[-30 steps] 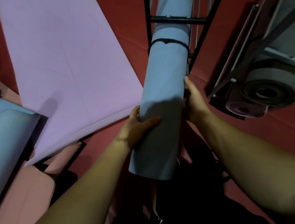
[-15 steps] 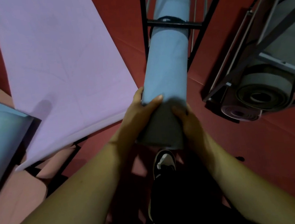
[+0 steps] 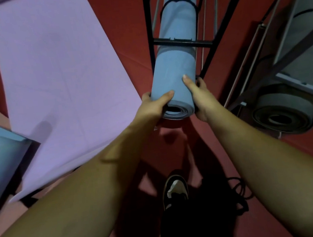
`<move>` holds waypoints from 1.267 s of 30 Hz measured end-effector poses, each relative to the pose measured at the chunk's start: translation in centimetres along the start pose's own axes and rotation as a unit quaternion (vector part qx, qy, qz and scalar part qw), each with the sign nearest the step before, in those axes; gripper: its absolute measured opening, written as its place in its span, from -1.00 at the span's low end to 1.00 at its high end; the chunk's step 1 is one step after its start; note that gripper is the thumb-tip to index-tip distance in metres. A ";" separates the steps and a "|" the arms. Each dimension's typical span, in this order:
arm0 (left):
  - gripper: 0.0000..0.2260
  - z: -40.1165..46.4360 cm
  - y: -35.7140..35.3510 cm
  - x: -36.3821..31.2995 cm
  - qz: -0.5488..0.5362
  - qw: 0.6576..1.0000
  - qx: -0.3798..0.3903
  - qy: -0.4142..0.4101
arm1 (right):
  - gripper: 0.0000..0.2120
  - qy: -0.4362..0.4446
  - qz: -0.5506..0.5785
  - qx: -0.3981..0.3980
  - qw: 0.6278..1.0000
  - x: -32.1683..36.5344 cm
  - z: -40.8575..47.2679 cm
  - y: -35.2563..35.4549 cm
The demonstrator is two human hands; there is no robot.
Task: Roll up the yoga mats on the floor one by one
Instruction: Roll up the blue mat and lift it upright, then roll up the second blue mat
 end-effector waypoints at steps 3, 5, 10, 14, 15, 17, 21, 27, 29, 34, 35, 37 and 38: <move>-0.45 -0.3 -0.2 0.9 -0.026 0.999 -0.008 0.019 | -0.44 -0.050 0.011 0.083 0.995 -2.5 -2.4 -1.6; -0.47 -0.6 -0.5 1.2 -0.052 0.998 -0.016 0.033 | -0.52 -0.049 0.017 0.088 0.995 -3.0 -2.9 -1.8; -0.31 0.5 -1.2 -0.2 -0.071 0.997 -0.033 -0.014 | -0.56 -0.002 0.036 0.049 0.998 -1.5 -1.4 -0.8; -0.22 2.9 -3.1 -2.6 -0.052 0.997 -0.025 -0.046 | -0.61 0.001 0.042 0.011 0.999 0.6 1.2 0.6; -0.23 3.7 -3.5 -3.1 -0.055 0.997 -0.021 -0.047 | -0.60 0.002 0.042 0.004 0.999 1.2 1.9 1.0; -0.26 5.4 -4.4 -3.9 -0.058 0.997 -0.015 -0.048 | -0.59 0.004 0.039 0.001 0.999 2.2 3.5 1.3; -0.35 8.3 -4.6 -4.5 -0.046 0.997 -0.036 -0.048 | -0.60 -0.002 0.028 -0.015 0.999 3.1 5.8 1.5; -0.23 8.9 -4.3 -4.4 -0.038 0.998 -0.026 -0.040 | -0.48 0.018 0.012 -0.068 0.997 3.2 6.2 1.6; -0.24 8.2 -3.8 -4.4 0.012 0.999 -0.012 -0.034 | -0.43 0.017 0.033 -0.075 0.997 2.9 5.5 1.4; -0.22 4.0 1.0 -3.4 0.115 0.993 -0.005 -0.007 | -0.52 -0.034 0.101 -0.150 0.983 0.9 0.9 2.1; -0.30 2.2 2.8 -3.3 0.124 0.992 -0.010 -0.002 | -0.66 -0.054 0.120 -0.156 0.979 0.3 -0.7 1.4; -0.50 -1.5 6.1 -2.2 0.135 0.991 0.003 0.024 | -0.78 -0.100 0.089 -0.156 0.979 -1.5 -4.3 -0.1; -0.58 -3.1 7.6 -1.4 0.141 0.989 0.010 0.041 | -0.80 -0.120 0.047 -0.131 0.983 -2.5 -5.7 -1.1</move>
Point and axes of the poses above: each hand's wrist, its own z-axis towards the middle knuckle, its own y-axis out of the back of the hand, x = y × z, the point moved 10 cm from there along z, towards the middle knuckle, and after that the axes turned 12 degrees about -z, right-handed, at the moved point
